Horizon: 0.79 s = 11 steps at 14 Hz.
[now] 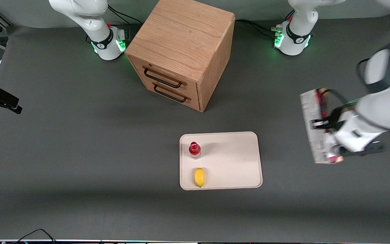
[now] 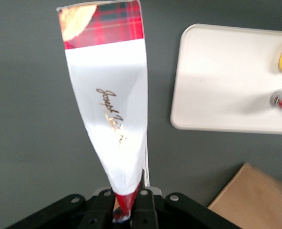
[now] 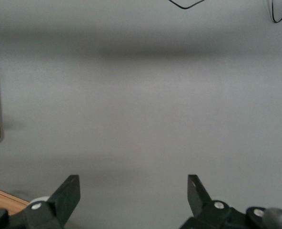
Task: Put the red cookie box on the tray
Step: 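Carry the cookie box with the left gripper over the white tray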
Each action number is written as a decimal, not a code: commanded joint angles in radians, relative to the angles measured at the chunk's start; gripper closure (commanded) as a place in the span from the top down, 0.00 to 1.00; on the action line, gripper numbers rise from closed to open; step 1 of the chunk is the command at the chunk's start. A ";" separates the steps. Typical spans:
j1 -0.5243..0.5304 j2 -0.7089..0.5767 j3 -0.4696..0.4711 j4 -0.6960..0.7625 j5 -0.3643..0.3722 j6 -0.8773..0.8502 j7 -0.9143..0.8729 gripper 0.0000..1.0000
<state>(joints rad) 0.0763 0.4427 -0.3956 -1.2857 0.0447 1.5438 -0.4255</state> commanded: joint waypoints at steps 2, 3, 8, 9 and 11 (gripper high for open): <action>-0.024 0.158 -0.101 -0.011 0.046 0.197 -0.108 0.00; -0.039 0.192 -0.103 -0.014 0.047 0.244 -0.101 0.00; -0.069 0.330 -0.123 -0.104 0.194 0.516 -0.093 0.00; -0.069 0.341 -0.123 -0.134 0.222 0.566 -0.095 0.00; -0.069 0.361 -0.123 -0.161 0.256 0.601 -0.098 0.00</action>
<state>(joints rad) 0.0049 0.8125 -0.5121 -1.4130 0.2580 2.1139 -0.5099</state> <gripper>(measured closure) 0.890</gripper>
